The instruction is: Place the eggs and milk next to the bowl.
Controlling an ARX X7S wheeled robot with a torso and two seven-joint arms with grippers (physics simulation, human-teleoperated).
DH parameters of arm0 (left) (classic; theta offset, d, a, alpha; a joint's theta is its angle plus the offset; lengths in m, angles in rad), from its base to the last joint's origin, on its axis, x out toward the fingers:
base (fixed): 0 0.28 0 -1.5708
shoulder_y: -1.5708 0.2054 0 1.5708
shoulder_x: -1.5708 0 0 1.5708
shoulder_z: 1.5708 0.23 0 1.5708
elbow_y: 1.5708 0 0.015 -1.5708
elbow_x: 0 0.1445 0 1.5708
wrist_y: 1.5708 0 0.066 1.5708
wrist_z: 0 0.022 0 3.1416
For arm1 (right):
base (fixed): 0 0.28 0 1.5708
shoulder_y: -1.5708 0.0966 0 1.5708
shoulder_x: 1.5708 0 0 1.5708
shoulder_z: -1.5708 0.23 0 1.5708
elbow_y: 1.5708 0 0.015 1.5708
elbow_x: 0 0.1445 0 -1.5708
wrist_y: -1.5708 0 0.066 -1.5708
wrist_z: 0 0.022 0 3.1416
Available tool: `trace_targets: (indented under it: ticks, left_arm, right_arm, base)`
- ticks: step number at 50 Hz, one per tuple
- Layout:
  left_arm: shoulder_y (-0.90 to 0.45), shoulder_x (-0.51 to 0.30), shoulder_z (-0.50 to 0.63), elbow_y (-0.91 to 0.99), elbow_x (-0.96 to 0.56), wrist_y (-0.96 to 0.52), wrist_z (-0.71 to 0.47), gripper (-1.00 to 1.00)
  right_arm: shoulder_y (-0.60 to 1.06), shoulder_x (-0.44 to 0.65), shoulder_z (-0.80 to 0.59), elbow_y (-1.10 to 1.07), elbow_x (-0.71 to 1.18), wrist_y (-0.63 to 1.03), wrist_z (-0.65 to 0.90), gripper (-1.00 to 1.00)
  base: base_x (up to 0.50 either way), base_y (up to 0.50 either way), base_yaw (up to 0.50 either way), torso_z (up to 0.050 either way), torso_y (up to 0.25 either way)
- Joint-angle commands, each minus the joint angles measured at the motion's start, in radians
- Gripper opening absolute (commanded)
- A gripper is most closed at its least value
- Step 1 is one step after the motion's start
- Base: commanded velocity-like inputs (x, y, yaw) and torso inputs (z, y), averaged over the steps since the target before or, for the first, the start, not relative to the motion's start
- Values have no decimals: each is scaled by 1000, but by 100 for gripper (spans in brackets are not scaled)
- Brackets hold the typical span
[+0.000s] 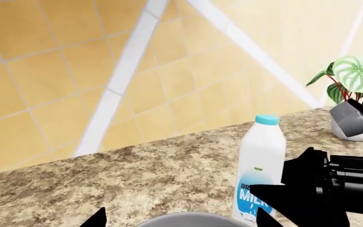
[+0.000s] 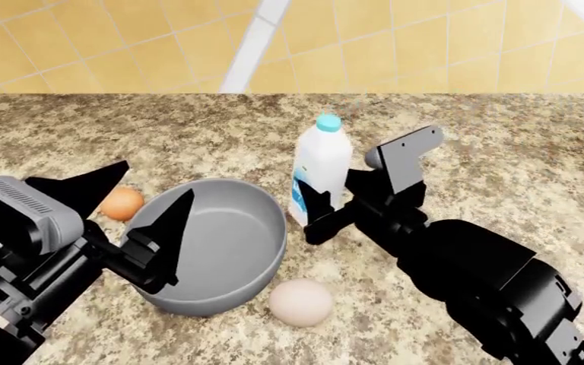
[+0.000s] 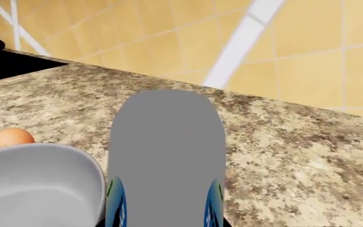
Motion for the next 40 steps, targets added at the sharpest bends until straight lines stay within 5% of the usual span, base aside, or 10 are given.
trace_targets:
  ticks: [1,20,21,40]
  left_arm:
    - [6,-1,-4,1,-5,5,2,100]
    - [7,-2,-3,1,-6,7,-4,100]
    - [7,-2,-3,1,-6,7,-4,100]
    - [3,-2,3,-4,-4,8,-4,100]
  right_arm:
    - [7,-6,-2,-5,-31,-13,-25,-100]
    - [0,-8,-12,3,-36,-21,-30,-100]
    - [0,-8,-12,2,-35,-21,-30,100]
    - [-1,7,1,-43,-22,-18,-8,100]
  base:
    - [0,0,0,0,0]
    - [0,0,0,1,1]
    - [0,0,0,0,0]
    - [0,0,0,0,0]
